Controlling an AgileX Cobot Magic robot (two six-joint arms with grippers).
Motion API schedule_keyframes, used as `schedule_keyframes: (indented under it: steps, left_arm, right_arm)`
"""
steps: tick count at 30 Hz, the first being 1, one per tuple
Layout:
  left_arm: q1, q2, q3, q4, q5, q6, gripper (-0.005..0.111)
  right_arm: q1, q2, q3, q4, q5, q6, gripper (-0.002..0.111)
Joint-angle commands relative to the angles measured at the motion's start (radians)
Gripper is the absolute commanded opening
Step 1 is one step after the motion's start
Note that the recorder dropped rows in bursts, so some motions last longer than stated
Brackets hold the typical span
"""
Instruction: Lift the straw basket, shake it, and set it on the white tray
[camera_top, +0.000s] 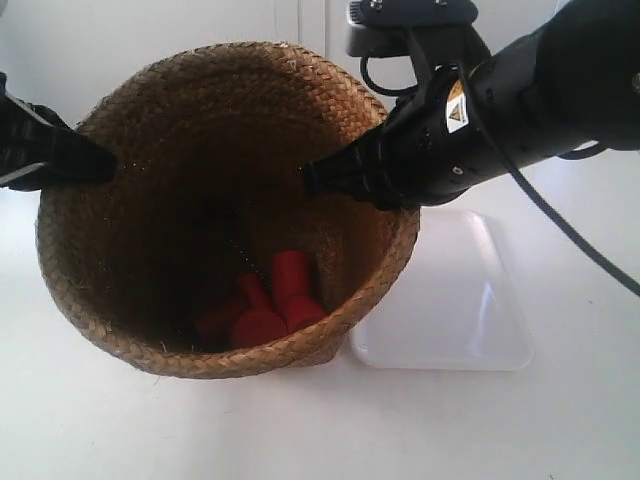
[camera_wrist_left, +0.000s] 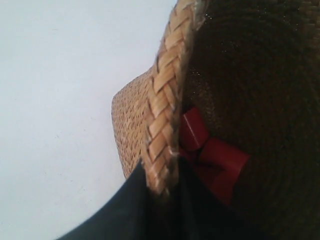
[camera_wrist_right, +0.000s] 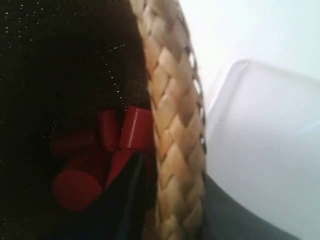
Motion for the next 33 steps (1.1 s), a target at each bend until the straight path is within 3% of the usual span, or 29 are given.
schedule_keyframes:
  steps: [1, 5, 8, 9, 10, 12, 15, 28, 33]
  left_arm:
    - [-0.001, -0.006, 0.003, -0.007, -0.023, 0.022, 0.0]
    - [-0.001, -0.004, -0.018, -0.013, -0.021, 0.023, 0.0]
    - [-0.008, -0.107, -0.187, -0.03, 0.153, 0.058, 0.0]
    - [-0.01, -0.128, -0.186, -0.031, 0.13, 0.089, 0.0]
    - [-0.014, -0.11, -0.078, 0.021, -0.012, 0.044, 0.0]
    - [0.015, -0.058, -0.032, 0.069, 0.066, -0.024, 0.0]
    - [0.01, -0.093, -0.063, -0.007, 0.039, 0.041, 0.0]
    - [0.01, -0.062, -0.083, 0.05, 0.087, 0.028, 0.0]
    - [0.01, -0.018, -0.083, 0.032, 0.048, 0.018, 0.0]
  right_arm:
    - [0.0, -0.005, -0.006, -0.018, -0.059, -0.015, 0.0]
    - [0.0, -0.019, -0.026, -0.018, -0.064, -0.019, 0.0]
    - [0.023, -0.173, -0.161, -0.002, -0.002, -0.073, 0.0]
    - [0.036, -0.199, -0.143, -0.011, -0.048, -0.073, 0.0]
    - [0.028, -0.145, -0.016, -0.066, -0.138, -0.04, 0.0]
    - [-0.008, -0.036, 0.002, -0.016, 0.002, -0.008, 0.0]
    - [0.009, -0.081, -0.012, 0.059, -0.107, -0.064, 0.0]
    - [0.011, -0.02, 0.02, 0.032, -0.05, -0.064, 0.0]
    - [0.011, -0.009, 0.025, 0.032, -0.066, -0.064, 0.0]
